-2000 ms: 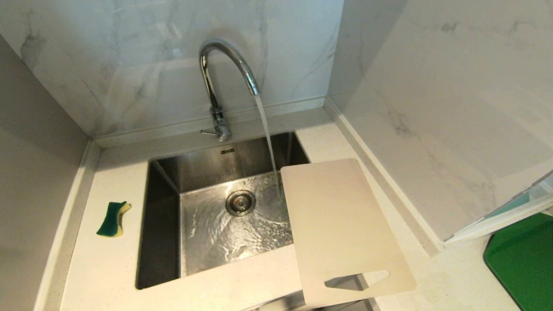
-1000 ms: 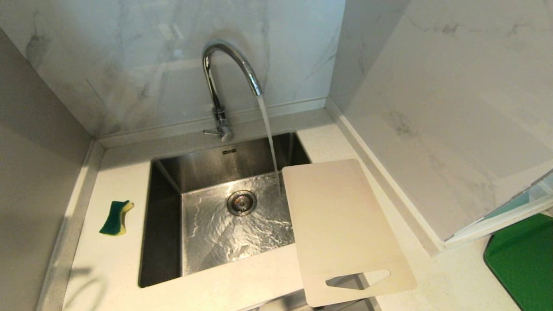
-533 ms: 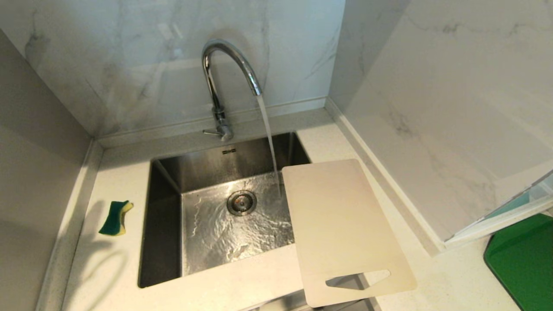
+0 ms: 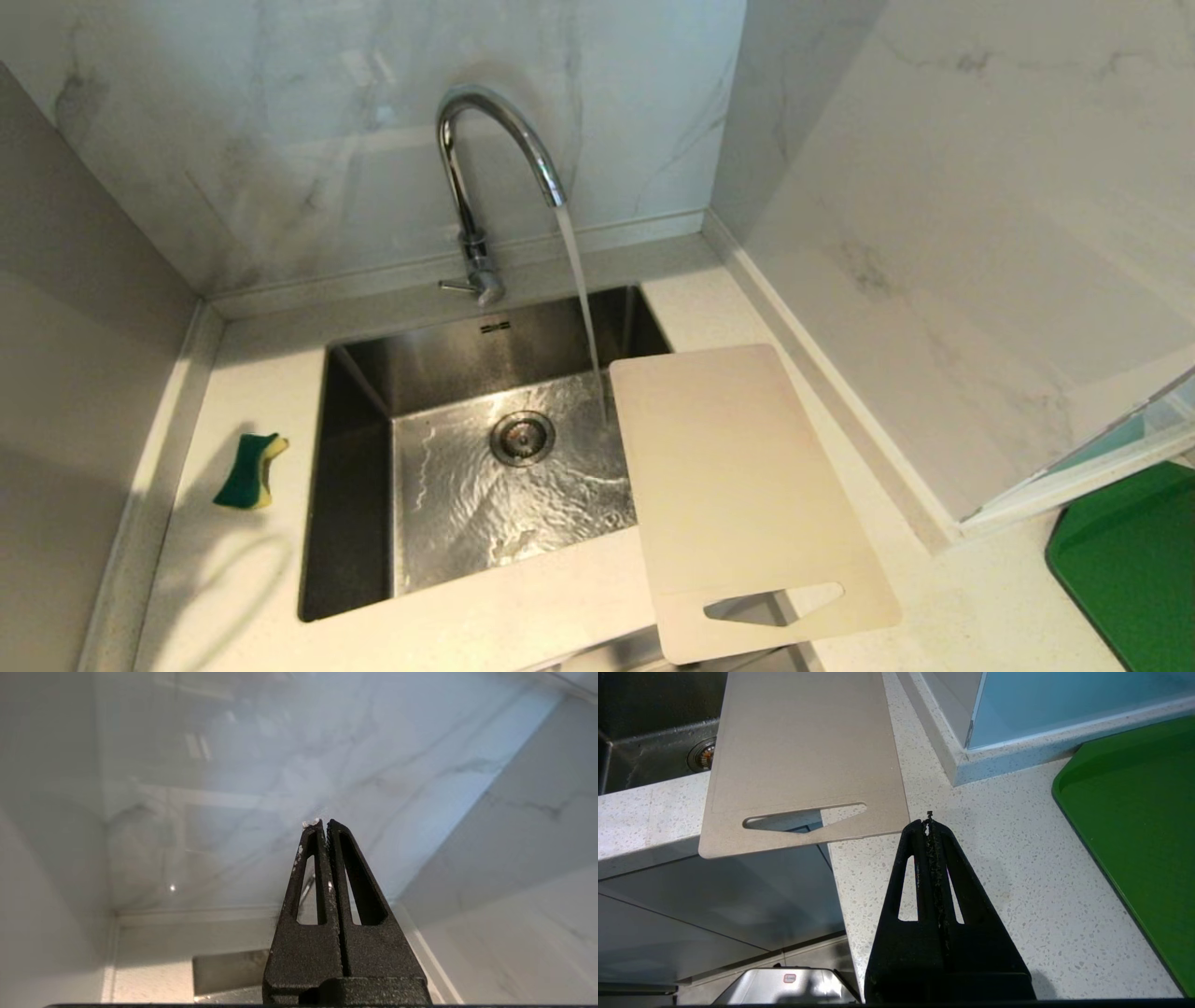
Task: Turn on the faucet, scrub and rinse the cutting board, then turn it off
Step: Pick up the cleaning cloth
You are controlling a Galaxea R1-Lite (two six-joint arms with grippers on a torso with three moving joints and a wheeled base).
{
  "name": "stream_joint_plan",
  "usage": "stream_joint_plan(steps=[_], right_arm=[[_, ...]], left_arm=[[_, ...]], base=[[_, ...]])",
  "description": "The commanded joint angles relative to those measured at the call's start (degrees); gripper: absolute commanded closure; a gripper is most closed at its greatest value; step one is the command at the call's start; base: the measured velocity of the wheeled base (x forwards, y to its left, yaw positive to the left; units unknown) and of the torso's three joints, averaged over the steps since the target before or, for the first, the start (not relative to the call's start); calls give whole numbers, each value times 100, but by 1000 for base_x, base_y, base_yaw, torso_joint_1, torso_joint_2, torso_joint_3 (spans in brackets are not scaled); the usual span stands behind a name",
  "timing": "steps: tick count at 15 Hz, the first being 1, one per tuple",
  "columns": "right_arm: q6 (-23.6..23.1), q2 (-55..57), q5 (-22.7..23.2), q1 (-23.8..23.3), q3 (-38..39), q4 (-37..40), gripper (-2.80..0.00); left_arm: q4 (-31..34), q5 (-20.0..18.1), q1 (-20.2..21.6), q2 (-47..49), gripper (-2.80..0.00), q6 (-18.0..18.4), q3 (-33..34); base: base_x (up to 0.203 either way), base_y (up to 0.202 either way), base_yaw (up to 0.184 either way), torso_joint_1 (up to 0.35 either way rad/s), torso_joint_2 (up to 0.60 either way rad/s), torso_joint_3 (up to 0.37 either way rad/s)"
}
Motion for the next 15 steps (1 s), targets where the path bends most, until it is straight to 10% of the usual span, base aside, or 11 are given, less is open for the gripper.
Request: stream_joint_plan(steps=[1, 12, 15], right_arm=[[-11, 0, 1, 2, 0, 9, 0], [-61, 0, 10, 2, 0, -9, 0], [-61, 0, 10, 2, 0, -9, 0]], left_arm=[[13, 25, -75, 111, 0, -3, 4], [-48, 145, -1, 276, 0, 272, 39], [-47, -909, 1108, 480, 0, 68, 38]], base=[[0, 0, 0, 0, 0, 0], [0, 0, 0, 0, 0, 0], [0, 0, 0, 0, 0, 0]])
